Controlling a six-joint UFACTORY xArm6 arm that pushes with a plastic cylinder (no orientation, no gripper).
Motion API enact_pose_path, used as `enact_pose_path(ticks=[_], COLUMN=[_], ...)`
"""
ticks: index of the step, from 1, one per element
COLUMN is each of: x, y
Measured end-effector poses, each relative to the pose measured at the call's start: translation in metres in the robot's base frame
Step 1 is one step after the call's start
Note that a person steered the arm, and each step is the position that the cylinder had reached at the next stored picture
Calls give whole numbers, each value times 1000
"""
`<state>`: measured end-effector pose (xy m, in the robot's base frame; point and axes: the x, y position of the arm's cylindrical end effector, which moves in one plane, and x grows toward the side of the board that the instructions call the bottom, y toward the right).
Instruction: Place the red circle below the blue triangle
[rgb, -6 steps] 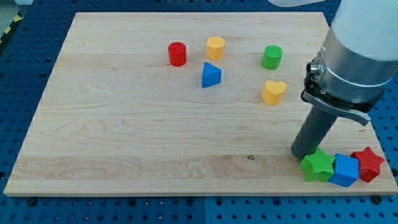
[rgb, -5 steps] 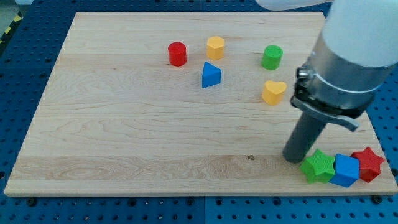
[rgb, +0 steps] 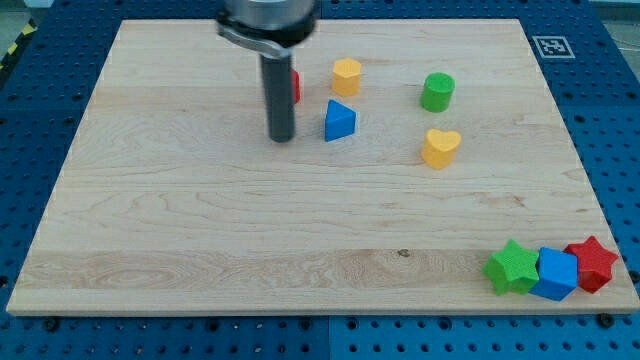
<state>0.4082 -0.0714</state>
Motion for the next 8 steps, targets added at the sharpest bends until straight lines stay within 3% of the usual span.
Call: enact_pose_path(ticks=[2,4,8], x=[-40,-121,-124], y=[-69,-64,1])
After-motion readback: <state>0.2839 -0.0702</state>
